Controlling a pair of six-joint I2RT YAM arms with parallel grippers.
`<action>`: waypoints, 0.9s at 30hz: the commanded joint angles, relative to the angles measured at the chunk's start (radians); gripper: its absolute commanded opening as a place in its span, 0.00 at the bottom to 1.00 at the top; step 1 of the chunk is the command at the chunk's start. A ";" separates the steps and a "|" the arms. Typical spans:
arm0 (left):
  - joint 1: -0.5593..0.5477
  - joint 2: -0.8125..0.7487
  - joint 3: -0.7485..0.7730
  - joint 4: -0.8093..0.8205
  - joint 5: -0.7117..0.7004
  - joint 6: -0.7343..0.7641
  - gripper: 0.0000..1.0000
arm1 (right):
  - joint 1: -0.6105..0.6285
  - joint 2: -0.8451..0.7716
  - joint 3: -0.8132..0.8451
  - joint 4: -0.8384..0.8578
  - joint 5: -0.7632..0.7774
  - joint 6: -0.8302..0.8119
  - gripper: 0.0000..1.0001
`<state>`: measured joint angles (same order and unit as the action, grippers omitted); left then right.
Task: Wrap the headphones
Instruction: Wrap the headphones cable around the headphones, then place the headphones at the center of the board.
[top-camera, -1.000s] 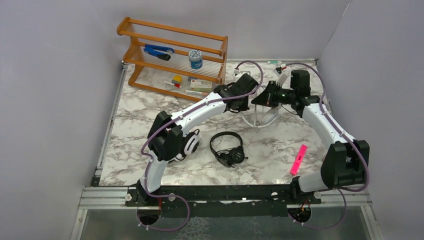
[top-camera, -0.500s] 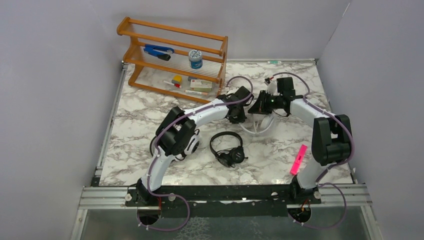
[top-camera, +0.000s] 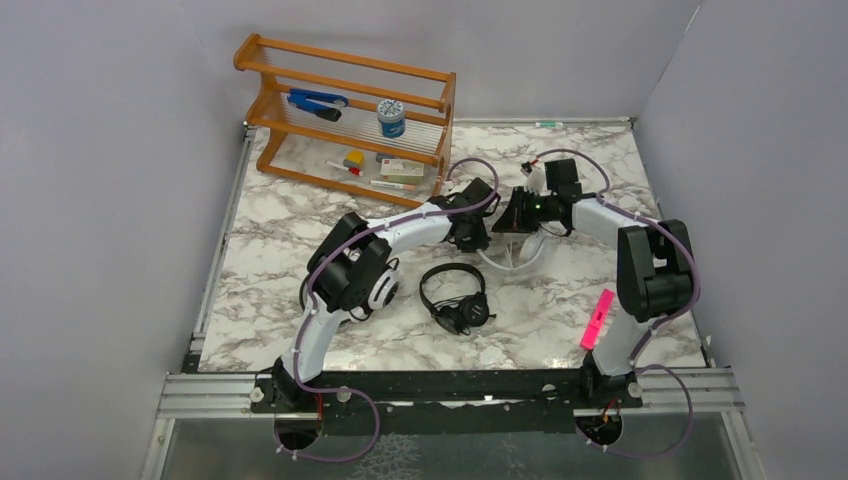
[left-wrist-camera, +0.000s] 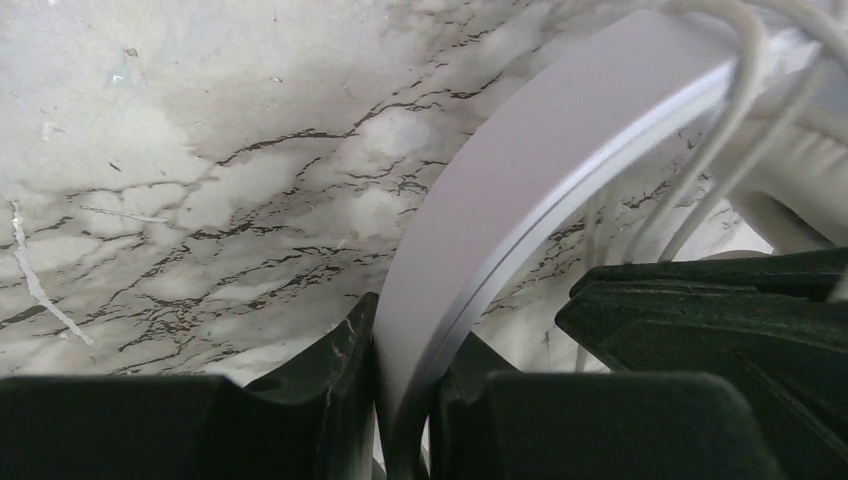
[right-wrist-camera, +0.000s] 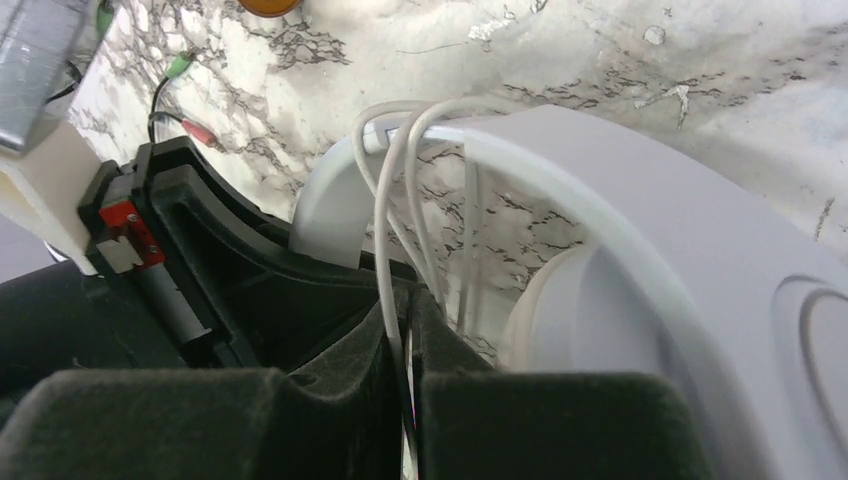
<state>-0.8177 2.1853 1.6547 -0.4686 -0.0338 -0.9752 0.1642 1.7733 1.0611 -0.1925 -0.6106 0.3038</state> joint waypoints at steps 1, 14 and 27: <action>0.005 -0.054 -0.039 0.153 0.041 -0.019 0.25 | 0.003 0.049 -0.047 -0.057 0.057 -0.025 0.11; 0.005 -0.125 -0.118 0.168 -0.044 0.071 0.46 | 0.003 0.006 -0.038 -0.103 0.083 -0.042 0.20; 0.006 -0.186 -0.162 0.195 -0.094 0.178 0.62 | 0.003 -0.061 0.014 -0.203 0.160 -0.073 0.35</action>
<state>-0.8135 2.0857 1.5082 -0.3023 -0.0700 -0.8650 0.1650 1.7622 1.0325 -0.3164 -0.5163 0.2619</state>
